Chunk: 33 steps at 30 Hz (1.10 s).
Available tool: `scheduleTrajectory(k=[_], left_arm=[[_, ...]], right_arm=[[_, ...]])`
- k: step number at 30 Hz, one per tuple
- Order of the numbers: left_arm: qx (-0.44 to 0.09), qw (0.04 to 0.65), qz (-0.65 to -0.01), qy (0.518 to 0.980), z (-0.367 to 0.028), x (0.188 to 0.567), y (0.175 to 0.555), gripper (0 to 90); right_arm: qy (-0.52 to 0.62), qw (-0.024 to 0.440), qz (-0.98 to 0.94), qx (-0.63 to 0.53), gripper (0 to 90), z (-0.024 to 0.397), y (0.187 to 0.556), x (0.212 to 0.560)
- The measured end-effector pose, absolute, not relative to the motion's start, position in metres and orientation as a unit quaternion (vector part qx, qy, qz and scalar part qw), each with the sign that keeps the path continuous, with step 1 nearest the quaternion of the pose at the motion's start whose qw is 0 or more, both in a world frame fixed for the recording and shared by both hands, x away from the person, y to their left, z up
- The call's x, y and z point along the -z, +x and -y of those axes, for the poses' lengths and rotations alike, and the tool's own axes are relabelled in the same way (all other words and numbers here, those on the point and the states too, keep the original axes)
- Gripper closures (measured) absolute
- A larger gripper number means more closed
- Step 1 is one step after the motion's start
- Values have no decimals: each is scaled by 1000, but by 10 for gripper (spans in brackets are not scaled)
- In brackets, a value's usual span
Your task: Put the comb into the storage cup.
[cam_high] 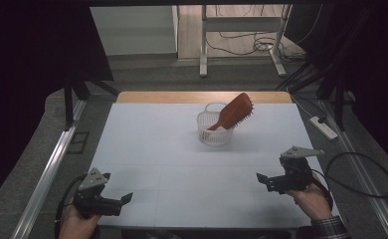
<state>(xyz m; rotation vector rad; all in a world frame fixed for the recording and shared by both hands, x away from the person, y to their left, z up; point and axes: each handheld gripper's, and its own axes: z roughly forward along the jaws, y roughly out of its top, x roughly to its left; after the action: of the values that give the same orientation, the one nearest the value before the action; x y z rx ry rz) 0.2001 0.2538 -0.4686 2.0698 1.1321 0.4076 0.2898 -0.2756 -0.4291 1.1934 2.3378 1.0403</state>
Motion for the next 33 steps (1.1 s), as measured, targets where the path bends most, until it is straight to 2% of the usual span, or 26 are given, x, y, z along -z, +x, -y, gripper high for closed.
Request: scheduleTrajectory(k=[33], left_arm=[[-159, 363, -441, 805, -253, 469, 200, 0]], right_arm=[[459, 170, -804, -338, 0, 308, 252, 441]])
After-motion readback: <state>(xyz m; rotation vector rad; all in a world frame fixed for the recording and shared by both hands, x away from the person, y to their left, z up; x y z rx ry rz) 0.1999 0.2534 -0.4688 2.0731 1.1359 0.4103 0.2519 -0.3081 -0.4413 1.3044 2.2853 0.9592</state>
